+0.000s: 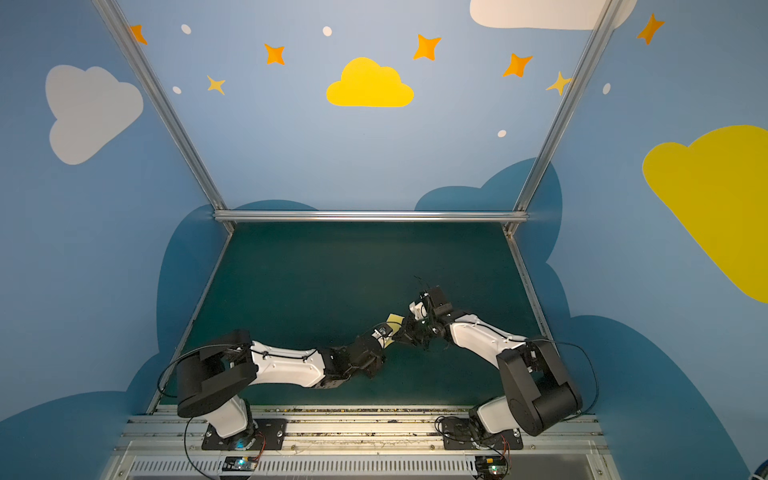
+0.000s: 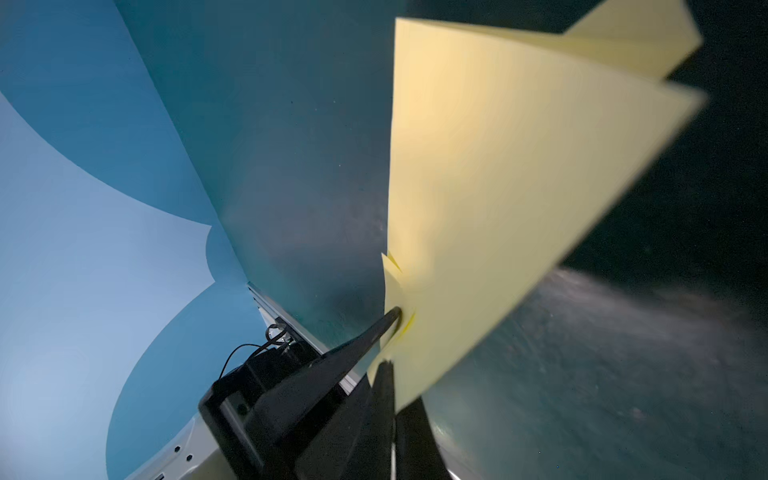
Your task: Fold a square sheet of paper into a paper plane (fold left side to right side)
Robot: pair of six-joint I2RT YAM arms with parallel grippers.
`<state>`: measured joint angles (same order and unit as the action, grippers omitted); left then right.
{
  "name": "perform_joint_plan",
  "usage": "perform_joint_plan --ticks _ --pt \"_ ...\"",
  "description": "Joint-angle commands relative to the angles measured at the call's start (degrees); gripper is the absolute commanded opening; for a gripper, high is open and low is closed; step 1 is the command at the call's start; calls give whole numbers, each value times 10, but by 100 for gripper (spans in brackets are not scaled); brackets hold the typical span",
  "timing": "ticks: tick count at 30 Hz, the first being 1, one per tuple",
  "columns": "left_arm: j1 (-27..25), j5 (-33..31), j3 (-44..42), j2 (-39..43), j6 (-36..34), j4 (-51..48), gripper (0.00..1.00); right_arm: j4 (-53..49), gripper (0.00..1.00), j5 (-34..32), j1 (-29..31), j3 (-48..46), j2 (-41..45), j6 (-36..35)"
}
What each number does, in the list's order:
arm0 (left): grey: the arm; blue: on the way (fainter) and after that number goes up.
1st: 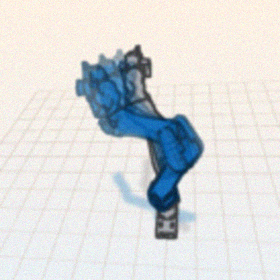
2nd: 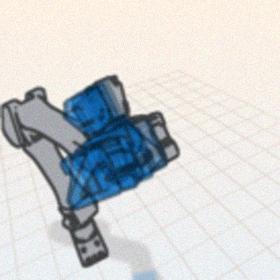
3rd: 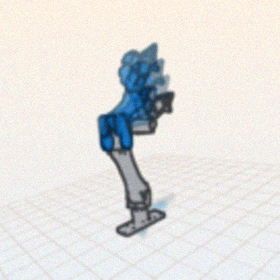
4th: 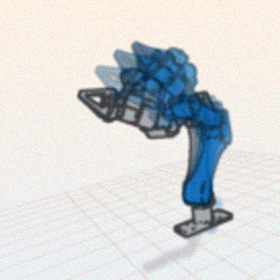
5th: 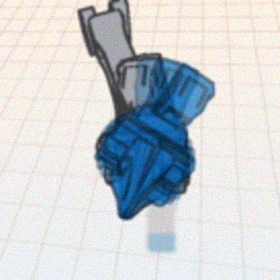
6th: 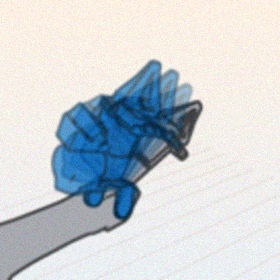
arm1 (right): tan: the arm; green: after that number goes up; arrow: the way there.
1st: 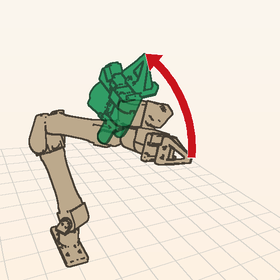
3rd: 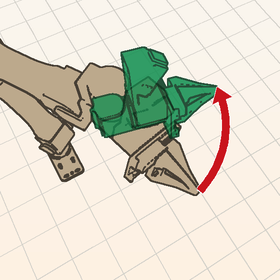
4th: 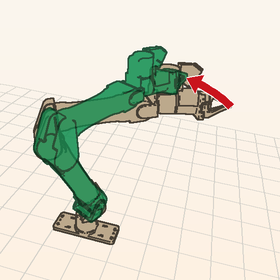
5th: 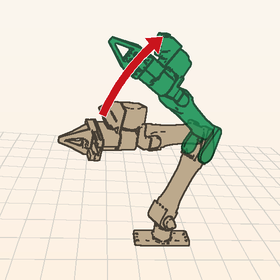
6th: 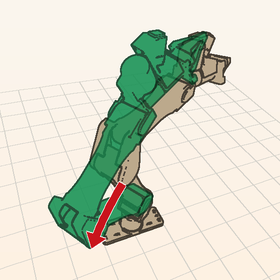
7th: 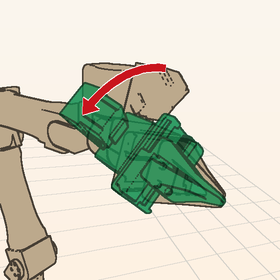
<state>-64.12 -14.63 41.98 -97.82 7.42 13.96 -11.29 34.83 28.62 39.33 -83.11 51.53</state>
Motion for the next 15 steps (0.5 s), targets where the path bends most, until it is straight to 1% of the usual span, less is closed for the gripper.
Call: perform_joint_plan --ticks 1,2,3,4,5,6,7,8,10,12,15 --pt "9 39 -5 14 2 2 3 11 0 5 -1 16 -11 -7" --pt "13 51 -5 16 5 0 3 11 0 7 -5 18 -12 -9" --pt "16 65 -4 18 9 -2 3 11 12 9 -10 18 -10 -11" --pt "20 77 -4 19 13 -4 3 15 27 11 -17 19 -6 -12" --pt "24 88 -4 22 20 -7 3 11 39 13 -22 20 3 -15" --pt "28 103 -4 24 25 -10 3 4 46 12 -29 22 13 -21" --pt "33 115 -4 27 30 -15 3 -1 50 10 -35 20 25 -25" --pt "38 130 -1 28 38 -22 3 -6 54 6 -41 16 42 -27" --pt "51 164 10 26 47 -42 3 -9 57 4 -53 0 70 -29" --pt "59 187 20 21 58 -58 3 -17 57 4 -63 -20 93 -34" --pt "71 224 24 14 72 -67 3 -23 55 -11 -69 -45 117 -51"
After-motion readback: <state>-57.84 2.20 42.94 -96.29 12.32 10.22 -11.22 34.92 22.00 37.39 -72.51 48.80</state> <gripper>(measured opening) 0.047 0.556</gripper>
